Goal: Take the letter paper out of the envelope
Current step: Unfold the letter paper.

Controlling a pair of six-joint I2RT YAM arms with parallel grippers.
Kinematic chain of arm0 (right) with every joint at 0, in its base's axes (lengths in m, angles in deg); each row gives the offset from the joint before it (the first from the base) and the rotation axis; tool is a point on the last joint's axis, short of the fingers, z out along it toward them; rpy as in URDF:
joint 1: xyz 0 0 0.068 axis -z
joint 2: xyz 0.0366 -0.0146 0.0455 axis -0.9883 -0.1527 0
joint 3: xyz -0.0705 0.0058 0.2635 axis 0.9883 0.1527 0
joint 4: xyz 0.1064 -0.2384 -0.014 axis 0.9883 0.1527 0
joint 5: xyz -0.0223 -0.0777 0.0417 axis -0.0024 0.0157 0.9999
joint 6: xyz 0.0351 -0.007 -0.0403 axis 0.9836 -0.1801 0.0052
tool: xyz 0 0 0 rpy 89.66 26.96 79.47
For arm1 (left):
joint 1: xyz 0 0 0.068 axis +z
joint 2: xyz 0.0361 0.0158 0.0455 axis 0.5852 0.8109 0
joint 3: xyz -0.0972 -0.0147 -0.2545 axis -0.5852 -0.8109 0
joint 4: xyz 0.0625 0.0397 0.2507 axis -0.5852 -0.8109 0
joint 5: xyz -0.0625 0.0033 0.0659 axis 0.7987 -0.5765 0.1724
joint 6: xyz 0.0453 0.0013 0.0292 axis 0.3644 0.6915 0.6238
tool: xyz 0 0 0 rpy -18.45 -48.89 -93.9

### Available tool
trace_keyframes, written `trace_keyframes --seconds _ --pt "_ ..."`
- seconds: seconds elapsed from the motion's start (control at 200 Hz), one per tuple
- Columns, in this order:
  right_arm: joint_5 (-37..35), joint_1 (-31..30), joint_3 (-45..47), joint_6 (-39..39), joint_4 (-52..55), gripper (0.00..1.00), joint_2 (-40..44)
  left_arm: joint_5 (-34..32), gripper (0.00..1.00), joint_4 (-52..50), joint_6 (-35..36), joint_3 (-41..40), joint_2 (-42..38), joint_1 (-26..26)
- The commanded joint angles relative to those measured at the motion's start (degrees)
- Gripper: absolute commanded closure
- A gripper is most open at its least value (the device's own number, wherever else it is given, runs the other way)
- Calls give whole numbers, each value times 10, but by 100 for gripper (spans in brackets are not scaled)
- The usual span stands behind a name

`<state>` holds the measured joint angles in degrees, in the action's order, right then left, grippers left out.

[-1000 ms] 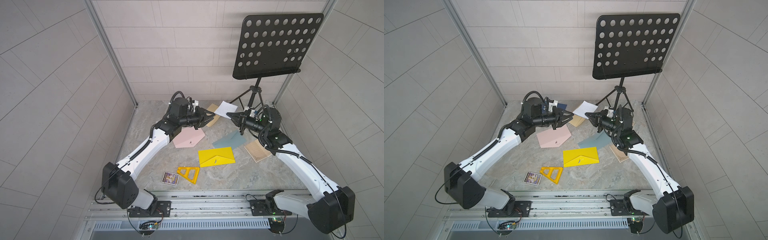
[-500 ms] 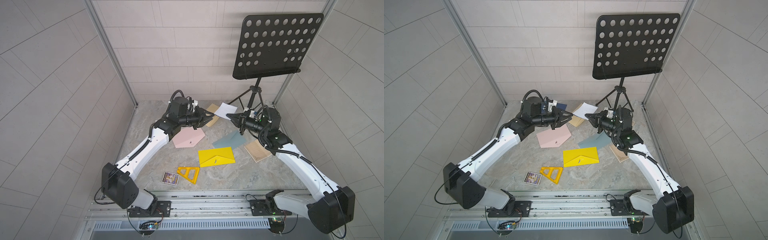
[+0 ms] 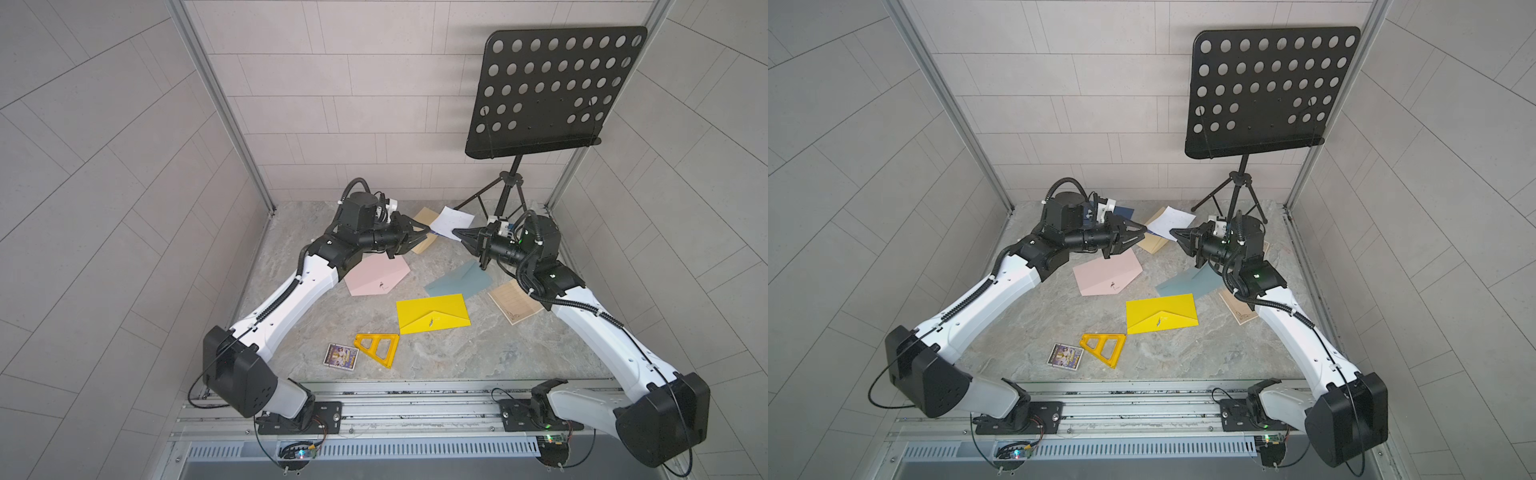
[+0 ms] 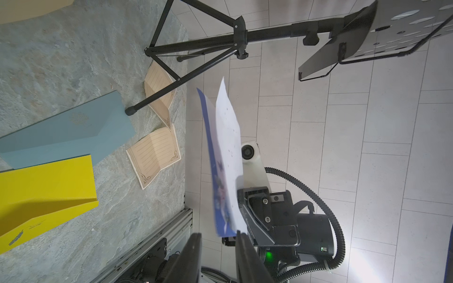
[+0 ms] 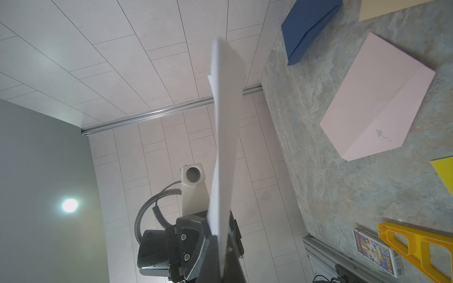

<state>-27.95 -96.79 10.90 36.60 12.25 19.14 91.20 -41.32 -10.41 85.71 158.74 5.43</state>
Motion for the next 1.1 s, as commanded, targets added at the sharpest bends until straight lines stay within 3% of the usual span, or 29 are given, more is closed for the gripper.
trace_keyframes --seconds 0.0,0.62,1.096 --pt "5 1 -4 -4 5 100 5 -7 69 -16 12 19 -2 -2" --pt "-4 -9 -7 19 -22 100 5 -35 74 -57 26 21 -5 2" --pt "-8 -17 -1 12 -16 100 4 -22 74 -56 25 26 -4 2"
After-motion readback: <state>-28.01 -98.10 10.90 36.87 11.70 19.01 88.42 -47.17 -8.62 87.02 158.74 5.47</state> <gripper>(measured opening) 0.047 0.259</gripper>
